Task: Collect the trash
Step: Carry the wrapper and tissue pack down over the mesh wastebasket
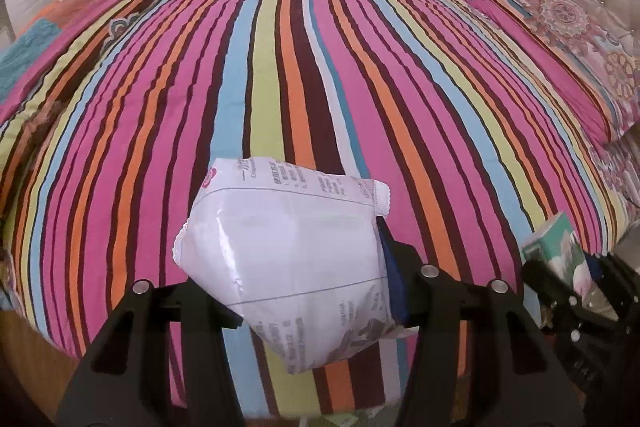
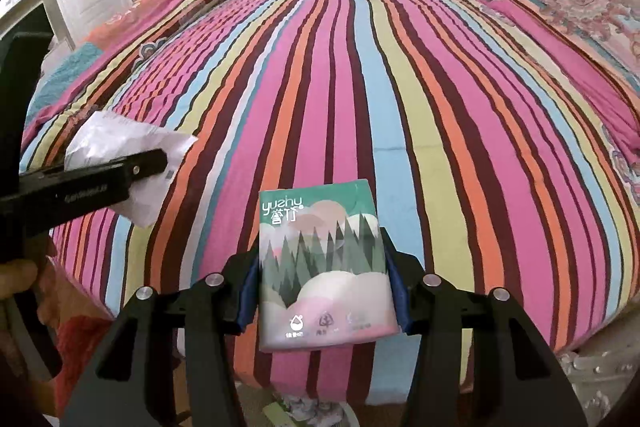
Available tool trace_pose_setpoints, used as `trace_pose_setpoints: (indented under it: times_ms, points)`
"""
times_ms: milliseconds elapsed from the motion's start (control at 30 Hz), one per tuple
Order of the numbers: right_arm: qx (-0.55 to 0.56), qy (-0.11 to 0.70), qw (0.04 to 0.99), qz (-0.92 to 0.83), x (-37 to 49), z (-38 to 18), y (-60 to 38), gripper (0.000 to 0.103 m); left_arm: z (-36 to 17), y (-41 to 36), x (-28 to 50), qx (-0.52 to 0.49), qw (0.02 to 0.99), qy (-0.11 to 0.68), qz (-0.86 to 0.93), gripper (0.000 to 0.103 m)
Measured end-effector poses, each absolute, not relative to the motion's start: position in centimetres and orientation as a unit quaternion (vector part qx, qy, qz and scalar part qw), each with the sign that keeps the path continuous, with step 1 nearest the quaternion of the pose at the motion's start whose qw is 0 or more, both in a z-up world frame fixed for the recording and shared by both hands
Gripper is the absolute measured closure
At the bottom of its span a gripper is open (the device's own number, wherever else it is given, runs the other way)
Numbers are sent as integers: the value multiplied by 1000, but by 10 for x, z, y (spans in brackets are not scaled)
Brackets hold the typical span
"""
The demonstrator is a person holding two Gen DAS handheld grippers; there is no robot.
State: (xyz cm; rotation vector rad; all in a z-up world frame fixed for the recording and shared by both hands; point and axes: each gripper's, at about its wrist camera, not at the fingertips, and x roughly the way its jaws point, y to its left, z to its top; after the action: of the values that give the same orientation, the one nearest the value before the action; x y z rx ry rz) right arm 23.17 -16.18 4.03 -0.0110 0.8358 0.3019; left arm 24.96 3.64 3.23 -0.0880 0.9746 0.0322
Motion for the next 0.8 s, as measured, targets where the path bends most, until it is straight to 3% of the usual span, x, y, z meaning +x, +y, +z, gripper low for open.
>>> trace_pose_setpoints:
  times_ms: [800]
  points:
    - [17, 413, 896, 164, 141, 32, -153, 54, 11, 22, 117, -24, 882, 470, -8, 52]
